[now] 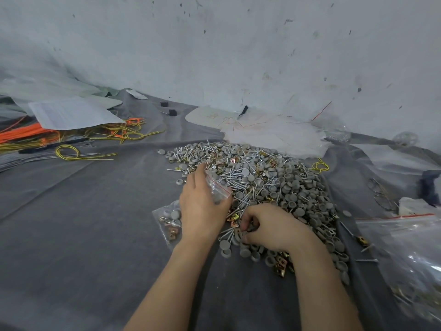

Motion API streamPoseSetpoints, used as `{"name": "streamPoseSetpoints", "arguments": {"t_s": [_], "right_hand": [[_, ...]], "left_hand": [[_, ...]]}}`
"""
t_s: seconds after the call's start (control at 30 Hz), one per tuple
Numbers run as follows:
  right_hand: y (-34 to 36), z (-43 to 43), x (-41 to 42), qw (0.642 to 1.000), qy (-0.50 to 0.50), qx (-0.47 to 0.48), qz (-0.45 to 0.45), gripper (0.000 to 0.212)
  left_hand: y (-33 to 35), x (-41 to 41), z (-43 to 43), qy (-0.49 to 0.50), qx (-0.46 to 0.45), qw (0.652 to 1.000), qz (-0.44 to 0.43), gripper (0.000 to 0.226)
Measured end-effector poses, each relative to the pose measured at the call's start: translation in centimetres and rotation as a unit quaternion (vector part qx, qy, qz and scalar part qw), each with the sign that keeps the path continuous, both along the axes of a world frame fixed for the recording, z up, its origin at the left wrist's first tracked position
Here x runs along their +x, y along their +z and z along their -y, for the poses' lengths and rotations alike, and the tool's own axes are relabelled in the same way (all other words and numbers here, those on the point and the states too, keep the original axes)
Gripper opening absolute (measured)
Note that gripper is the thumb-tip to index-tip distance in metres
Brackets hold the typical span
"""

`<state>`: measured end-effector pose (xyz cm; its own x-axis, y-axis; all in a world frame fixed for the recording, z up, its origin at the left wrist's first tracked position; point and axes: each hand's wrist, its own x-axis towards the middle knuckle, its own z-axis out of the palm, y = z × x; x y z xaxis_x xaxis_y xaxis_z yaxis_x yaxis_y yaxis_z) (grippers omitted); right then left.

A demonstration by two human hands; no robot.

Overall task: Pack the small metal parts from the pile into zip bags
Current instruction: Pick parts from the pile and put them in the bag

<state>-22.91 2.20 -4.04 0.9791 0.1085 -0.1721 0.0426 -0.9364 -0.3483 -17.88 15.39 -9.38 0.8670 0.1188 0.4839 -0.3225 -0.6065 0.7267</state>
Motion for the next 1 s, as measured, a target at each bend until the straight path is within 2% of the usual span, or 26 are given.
{"name": "streamPoseSetpoints", "arguments": {"t_s": [0.17,0.3,0.4,0.47,0.57,0.67,0.73,0.8,0.9,1.0], "right_hand": [[-0.6,0.1,0.4,0.997,-0.056,0.03,0.031,0.012],[-1.3,0.3,1.1,0.979,-0.129,0.101,0.121,0.011],[-1.4,-0.1,1.6,0.925,-0.17,0.233,0.247,0.013],[-1.3,-0.8,1.8,0.89,-0.169,0.312,0.286,0.014],[-1.4,-2.0,2.0,0.885,-0.11,0.374,0.255,0.011],[-1.3,-2.1,2.0,0.889,-0.058,0.389,0.233,0.012],[-1.0,-1.4,1.8,0.893,-0.08,0.368,0.247,0.014],[-0.6,-0.5,1.2,0.924,-0.07,0.303,0.221,0.015],[-0.1,-0.2,0.4,0.987,0.032,0.133,0.086,0.025],[-0.5,-1.4,0.3,0.995,0.076,-0.059,0.006,0.036]], "left_hand": [[0.1,-0.1,0.1,-0.011,0.017,1.0,-0.004,0.083],[0.1,-0.3,0.1,-0.019,0.045,0.999,-0.017,0.082],[0.1,-0.3,0.2,-0.032,0.061,0.997,-0.022,0.084],[0.1,-0.4,0.2,-0.042,0.067,0.997,-0.026,0.084],[0.1,-0.4,0.3,-0.06,0.07,0.995,-0.026,0.082],[0.2,-0.3,0.2,-0.05,0.047,0.997,-0.018,0.08],[0.3,-0.2,0.0,-0.024,0.012,1.0,-0.014,0.08],[0.5,-0.1,-0.2,-0.001,-0.033,0.999,-0.011,0.081],[0.7,0.1,-0.4,0.022,-0.078,0.997,-0.005,0.081],[0.8,0.1,-0.5,0.03,-0.088,0.996,0.004,0.079]]}}
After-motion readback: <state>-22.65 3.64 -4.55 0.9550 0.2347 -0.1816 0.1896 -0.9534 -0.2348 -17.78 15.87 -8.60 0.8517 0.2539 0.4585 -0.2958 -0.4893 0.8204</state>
